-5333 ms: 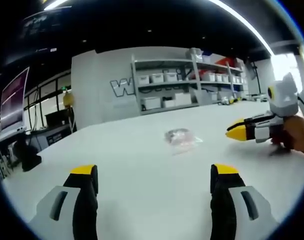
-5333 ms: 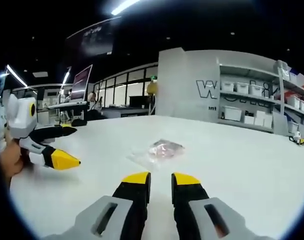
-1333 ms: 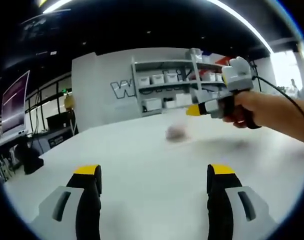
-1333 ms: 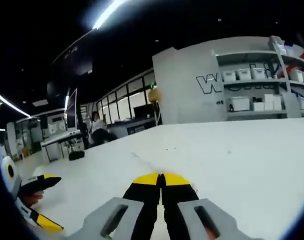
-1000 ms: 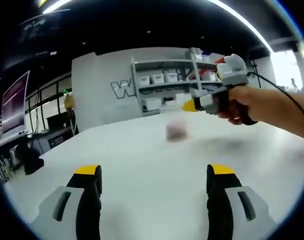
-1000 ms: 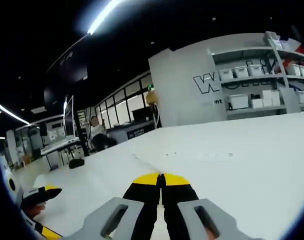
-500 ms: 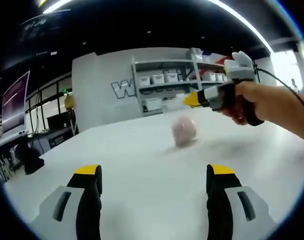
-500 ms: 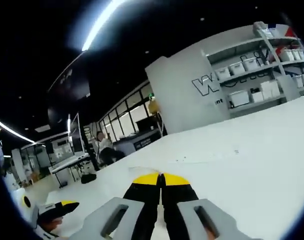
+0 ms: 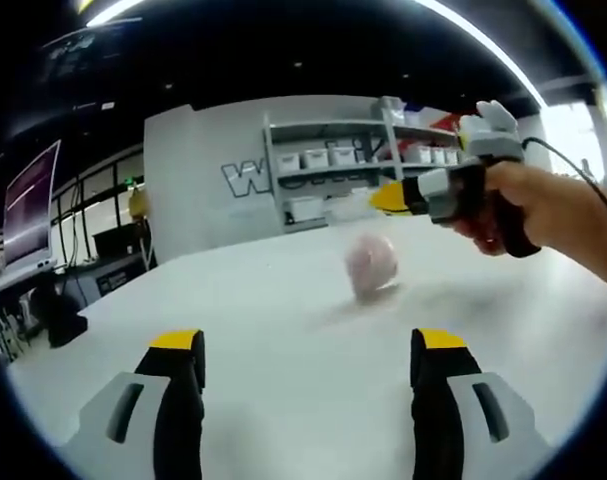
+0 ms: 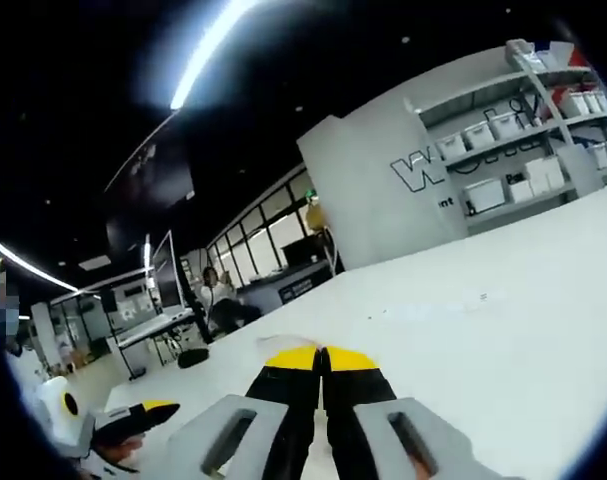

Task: Open the resealable bag by pulling the two sides of the seal apart until the entire bag opening is separated and visibly accessible.

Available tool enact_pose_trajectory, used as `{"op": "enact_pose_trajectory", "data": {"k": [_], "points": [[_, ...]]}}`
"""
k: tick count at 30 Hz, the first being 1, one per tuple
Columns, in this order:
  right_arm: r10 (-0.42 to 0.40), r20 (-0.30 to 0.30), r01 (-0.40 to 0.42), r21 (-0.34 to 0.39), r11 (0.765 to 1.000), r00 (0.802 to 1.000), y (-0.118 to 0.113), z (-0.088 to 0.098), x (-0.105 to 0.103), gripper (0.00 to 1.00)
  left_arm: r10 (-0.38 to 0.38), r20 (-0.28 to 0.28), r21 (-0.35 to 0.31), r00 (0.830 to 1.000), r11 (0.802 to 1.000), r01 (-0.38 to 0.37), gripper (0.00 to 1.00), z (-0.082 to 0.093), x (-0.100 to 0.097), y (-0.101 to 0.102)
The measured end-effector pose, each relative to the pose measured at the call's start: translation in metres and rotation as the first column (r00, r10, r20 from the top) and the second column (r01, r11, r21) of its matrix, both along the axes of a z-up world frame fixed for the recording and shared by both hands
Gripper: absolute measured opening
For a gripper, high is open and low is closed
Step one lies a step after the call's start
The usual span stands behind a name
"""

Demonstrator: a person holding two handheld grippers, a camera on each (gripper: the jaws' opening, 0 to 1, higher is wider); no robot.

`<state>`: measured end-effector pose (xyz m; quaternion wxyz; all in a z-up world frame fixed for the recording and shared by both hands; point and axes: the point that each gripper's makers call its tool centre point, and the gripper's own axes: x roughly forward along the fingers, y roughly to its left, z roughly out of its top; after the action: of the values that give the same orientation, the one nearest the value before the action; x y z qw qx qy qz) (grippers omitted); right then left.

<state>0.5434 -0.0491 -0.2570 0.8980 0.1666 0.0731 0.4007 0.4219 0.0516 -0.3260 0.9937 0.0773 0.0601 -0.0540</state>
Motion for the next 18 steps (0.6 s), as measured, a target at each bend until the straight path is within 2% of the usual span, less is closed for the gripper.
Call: {"op": "enact_pose_trajectory", "data": {"k": [6,13,18], "points": [[0.005,-0.006,-0.005,0.026,1.000,1.000,0.000,0.001,-0.007,0.00,-0.002,0.000,-0.003,1.000,1.000,0.002,0.83,0.000,-0.001,-0.001],[0.009,0.011,-0.009,0.041,0.999,1.000,0.000,0.006,-0.033,0.00,-0.004,0.009,-0.012,1.000,1.000,0.004,0.83,0.002,-0.002,-0.002],[0.012,0.012,-0.013,0.045,0.999,1.000,0.001,0.004,-0.038,0.00,-0.003,0.007,-0.025,1.000,1.000,0.004,0.83,0.003,0.001,-0.001]]}}
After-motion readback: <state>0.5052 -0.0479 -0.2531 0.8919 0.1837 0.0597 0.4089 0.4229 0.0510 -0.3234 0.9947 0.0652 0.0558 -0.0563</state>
